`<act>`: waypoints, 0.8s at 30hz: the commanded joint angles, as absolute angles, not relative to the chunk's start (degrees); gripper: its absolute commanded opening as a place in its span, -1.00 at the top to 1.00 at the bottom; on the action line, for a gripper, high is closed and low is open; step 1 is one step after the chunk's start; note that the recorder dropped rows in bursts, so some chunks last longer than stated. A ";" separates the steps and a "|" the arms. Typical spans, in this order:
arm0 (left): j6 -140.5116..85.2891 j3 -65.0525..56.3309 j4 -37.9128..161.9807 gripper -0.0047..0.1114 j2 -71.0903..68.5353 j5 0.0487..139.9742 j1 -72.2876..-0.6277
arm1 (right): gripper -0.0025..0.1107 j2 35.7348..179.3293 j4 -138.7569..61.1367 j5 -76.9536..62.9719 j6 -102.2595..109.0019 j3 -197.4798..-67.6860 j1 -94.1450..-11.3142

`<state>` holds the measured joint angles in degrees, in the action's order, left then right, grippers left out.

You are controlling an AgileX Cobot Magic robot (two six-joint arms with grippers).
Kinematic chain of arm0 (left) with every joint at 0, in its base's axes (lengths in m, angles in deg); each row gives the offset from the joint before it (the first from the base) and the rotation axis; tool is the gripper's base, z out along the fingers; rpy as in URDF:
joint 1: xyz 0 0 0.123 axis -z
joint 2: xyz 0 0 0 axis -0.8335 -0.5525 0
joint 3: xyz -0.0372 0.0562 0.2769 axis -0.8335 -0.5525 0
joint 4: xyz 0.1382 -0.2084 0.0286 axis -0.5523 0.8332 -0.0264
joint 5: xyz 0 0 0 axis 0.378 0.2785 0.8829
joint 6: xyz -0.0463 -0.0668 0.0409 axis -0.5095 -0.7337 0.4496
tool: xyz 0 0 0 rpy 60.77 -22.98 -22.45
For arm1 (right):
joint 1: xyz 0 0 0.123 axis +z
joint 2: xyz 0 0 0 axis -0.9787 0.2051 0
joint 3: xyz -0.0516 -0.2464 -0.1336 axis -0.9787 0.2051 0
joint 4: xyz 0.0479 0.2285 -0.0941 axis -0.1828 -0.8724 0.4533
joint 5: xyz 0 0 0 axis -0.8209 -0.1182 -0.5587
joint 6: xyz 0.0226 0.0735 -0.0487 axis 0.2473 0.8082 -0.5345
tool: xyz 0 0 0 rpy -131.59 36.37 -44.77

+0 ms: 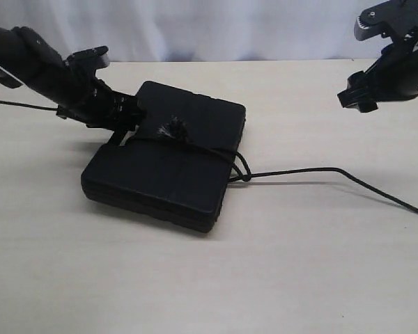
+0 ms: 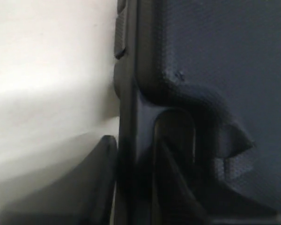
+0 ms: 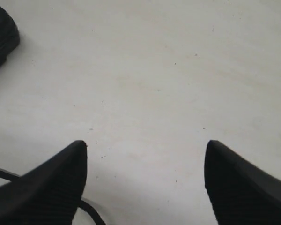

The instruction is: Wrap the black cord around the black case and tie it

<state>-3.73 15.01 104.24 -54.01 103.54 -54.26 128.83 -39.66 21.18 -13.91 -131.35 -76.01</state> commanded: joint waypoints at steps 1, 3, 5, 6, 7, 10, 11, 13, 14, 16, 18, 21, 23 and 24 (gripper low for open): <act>-4.60 19.89 107.63 0.31 -53.24 110.72 -52.95 | -0.22 126.54 -39.45 25.31 -13.63 -131.62 -76.00; -4.60 21.63 107.96 0.26 -53.03 113.80 -52.95 | -0.22 125.48 -39.45 26.87 -13.63 -131.62 -76.00; -4.60 23.87 107.12 0.24 -52.40 117.38 -52.95 | -0.22 124.27 -39.45 27.75 -13.63 -131.62 -76.00; -4.60 25.08 106.34 0.25 -51.86 119.22 -52.95 | -0.22 123.82 -39.45 28.04 -13.37 -131.62 -76.00; -4.60 26.13 105.20 0.25 -51.14 121.07 -52.95 | -0.22 123.13 -39.45 28.17 -13.08 -131.62 -76.00; -6.01 27.32 99.05 0.39 -47.69 124.49 -52.39 | -0.08 121.86 -40.55 29.12 -13.08 -131.62 -76.00; -7.89 27.32 95.82 0.49 -46.39 124.77 -51.83 | 0.04 121.56 -40.92 29.51 -12.97 -131.62 -76.00; -14.58 26.71 85.36 0.82 -42.89 125.54 -50.40 | 0.40 121.32 -41.01 32.05 -13.03 -131.62 -76.00; -17.47 26.13 80.84 0.90 -41.34 125.77 -49.88 | 0.59 121.32 -40.17 33.48 -13.18 -131.62 -76.00; -25.40 23.94 69.23 0.92 -37.34 126.29 -47.61 | 0.87 121.32 -37.40 36.94 -12.30 -131.62 -76.00; -31.44 20.63 61.53 0.92 -33.02 126.01 -45.64 | 0.88 121.19 -36.09 38.99 -8.85 -131.62 -76.00; -36.54 14.67 54.75 0.92 -26.03 124.23 -42.41 | 0.88 119.19 -36.36 40.77 -4.65 -131.62 -76.00; -37.92 10.15 54.20 0.92 -20.67 121.89 -40.89 | 0.88 117.53 -38.11 41.81 -4.65 -131.51 -76.00; -38.53 7.38 54.20 0.92 -17.27 119.98 -40.04 | 0.88 115.75 -38.24 41.98 -4.65 -131.12 -76.00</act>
